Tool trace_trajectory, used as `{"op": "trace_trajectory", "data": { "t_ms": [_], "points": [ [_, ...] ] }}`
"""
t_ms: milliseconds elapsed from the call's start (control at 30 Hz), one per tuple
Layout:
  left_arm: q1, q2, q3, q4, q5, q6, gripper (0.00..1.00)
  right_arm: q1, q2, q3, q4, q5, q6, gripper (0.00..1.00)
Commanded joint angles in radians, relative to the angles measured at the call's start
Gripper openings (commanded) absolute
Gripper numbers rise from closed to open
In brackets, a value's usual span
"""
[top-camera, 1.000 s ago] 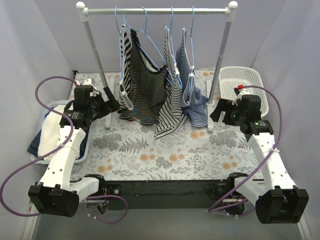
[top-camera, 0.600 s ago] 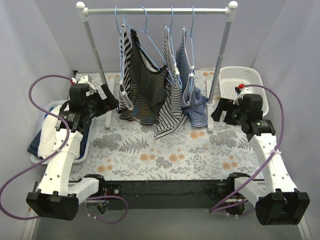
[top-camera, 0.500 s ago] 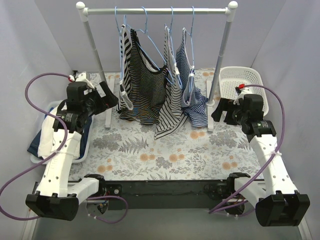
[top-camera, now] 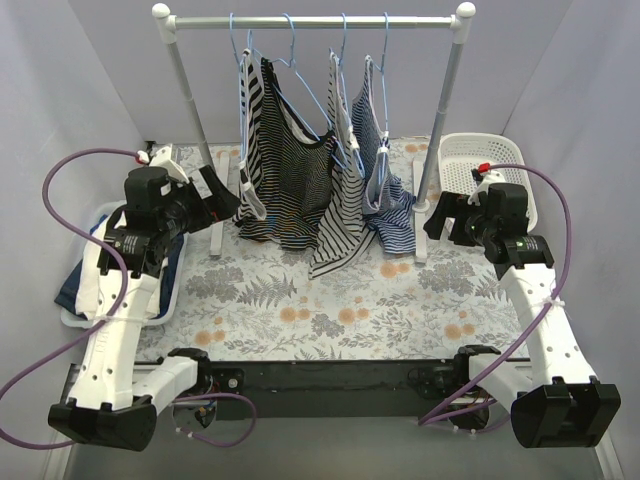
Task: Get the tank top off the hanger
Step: Pick up the hanger.
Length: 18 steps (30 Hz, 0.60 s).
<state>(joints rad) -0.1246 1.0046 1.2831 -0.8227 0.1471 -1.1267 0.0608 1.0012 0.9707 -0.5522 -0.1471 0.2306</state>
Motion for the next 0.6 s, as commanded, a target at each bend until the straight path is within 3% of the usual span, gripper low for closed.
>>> {"op": "trace_trajectory", "data": {
  "t_ms": [0,567],
  "points": [
    [0.000,-0.008,0.051,-0.016,0.052,0.018,0.98,0.000,-0.001,0.023,0.003,0.004,-0.011,0.99],
    [0.000,0.005,0.142,-0.033,0.098,0.039,0.98,0.000,0.051,0.065,-0.014,-0.011,0.003,0.99]
  ]
}}
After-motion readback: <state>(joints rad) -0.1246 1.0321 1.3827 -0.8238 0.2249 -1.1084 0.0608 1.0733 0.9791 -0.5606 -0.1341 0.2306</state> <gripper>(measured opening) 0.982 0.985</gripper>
